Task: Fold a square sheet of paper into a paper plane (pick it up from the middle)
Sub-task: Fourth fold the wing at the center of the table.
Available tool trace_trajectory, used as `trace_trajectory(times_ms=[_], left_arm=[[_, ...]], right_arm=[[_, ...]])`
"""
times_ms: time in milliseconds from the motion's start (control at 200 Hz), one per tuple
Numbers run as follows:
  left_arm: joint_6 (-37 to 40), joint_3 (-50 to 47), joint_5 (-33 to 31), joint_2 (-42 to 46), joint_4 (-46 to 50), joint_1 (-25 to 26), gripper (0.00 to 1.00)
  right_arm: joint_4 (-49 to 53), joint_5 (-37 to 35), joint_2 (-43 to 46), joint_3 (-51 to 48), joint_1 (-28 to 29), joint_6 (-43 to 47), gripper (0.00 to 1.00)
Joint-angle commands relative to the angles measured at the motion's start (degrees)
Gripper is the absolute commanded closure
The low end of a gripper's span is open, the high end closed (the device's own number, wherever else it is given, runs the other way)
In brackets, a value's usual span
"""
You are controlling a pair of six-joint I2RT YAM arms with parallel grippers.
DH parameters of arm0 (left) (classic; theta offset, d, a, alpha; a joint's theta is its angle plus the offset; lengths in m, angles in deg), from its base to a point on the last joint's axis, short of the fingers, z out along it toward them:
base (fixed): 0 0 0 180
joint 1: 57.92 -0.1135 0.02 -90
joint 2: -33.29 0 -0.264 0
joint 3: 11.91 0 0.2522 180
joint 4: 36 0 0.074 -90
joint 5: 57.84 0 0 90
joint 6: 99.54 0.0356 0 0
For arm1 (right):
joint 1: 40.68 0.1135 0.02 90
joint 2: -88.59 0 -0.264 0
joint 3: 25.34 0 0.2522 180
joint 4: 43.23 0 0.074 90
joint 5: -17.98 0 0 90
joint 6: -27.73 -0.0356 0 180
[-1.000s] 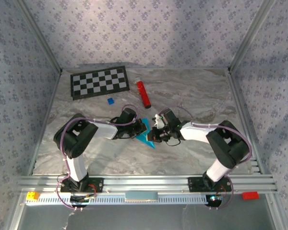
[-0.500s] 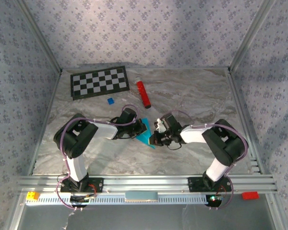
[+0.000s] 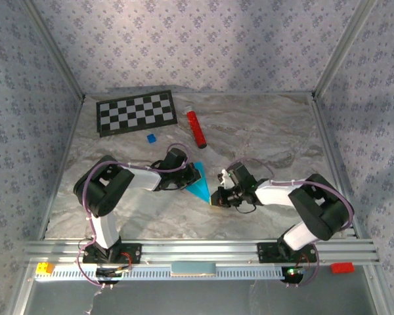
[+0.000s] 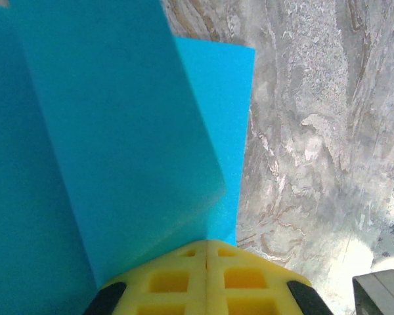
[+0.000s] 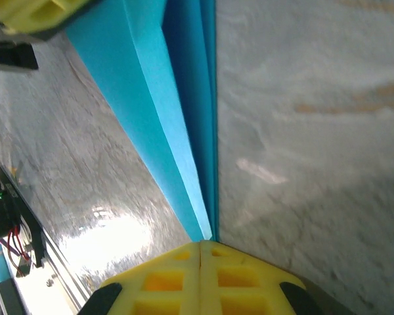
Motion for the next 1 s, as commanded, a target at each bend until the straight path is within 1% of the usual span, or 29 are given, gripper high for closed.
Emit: trace_trajectory(times_ms=[0, 140, 210, 270, 350, 430, 545, 890, 994], left_arm=[[0.6, -2.3, -3.5, -2.7, 6.8, -0.5, 1.00], [0.7, -2.2, -3.4, -2.3, 6.9, -0.3, 1.00], [0.8, -2.2, -3.6, -2.2, 6.9, -0.3, 1.00], [0.7, -2.2, -3.7, -2.3, 7.0, -0.2, 1.00], [0.8, -2.0, -3.5, -2.4, 6.9, -0.1, 1.00], [0.8, -2.1, -3.5, -2.3, 6.9, -0.1, 1.00], [0.8, -1.9, -3.5, -2.5, 6.8, -0.1, 1.00], [0.9, -2.1, -3.5, -2.5, 6.5, -0.1, 1.00], [0.9, -2.1, -3.5, -2.5, 6.7, -0.1, 1.00]], right_arm=[[8.0, -0.2, 3.3, -1.1, 0.2, -0.8, 0.99], [11.1, -0.6, 10.1, 2.3, -0.3, -0.8, 0.99], [11.6, -1.0, 11.0, 4.5, -0.8, 0.0, 0.97], [12.1, -1.1, 8.7, 7.6, -1.1, 0.9, 0.97], [11.9, -0.6, 3.2, 11.7, -1.0, 0.9, 0.98], [9.0, -0.6, -1.1, 14.0, -0.5, -0.4, 0.98], [8.8, -1.2, -5.6, 16.7, -0.3, -1.2, 0.98], [7.2, -0.6, -11.8, 19.6, -0.1, -1.7, 0.98], [9.1, -1.9, -13.3, 20.1, 0.0, -1.2, 0.98]])
